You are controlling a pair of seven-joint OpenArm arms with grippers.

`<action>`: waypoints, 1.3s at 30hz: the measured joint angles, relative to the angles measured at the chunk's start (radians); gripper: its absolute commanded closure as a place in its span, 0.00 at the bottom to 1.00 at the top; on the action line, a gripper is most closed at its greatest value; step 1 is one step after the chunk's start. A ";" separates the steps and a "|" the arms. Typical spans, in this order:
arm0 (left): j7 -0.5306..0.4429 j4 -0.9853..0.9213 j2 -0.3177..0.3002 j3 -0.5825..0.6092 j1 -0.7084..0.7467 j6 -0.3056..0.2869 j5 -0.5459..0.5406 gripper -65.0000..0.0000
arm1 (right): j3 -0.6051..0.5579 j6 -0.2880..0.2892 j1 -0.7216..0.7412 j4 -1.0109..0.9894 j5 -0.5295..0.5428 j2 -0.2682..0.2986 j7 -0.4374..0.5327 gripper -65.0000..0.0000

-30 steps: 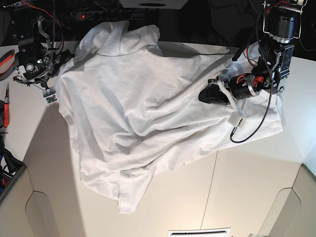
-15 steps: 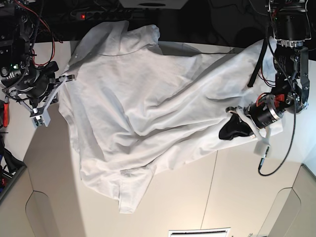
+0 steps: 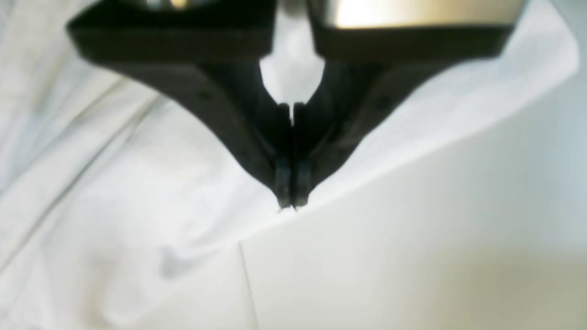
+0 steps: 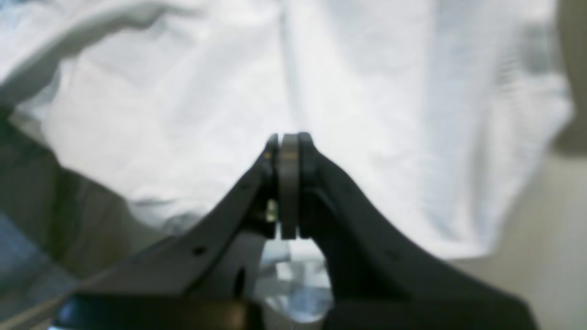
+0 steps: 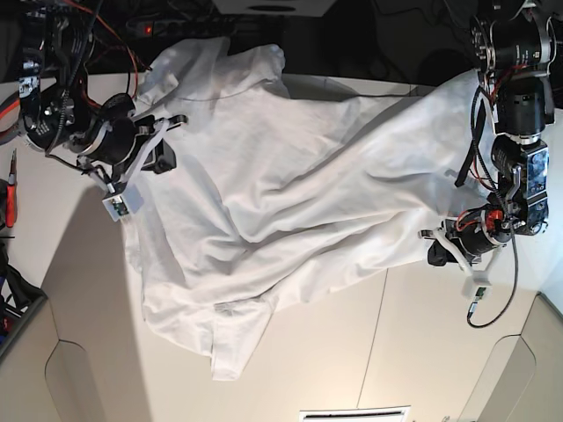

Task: Layout the t-shirt on the table in an organized manner, then fold the t-shirt properly
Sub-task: 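Slide the left gripper with its fabric along the shirt edge, away from the right gripper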

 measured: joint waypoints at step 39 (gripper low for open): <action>-0.098 -0.258 -0.066 0.424 -0.414 0.234 0.194 1.00 | -0.012 0.006 -0.019 -0.267 -0.078 0.000 -0.033 1.00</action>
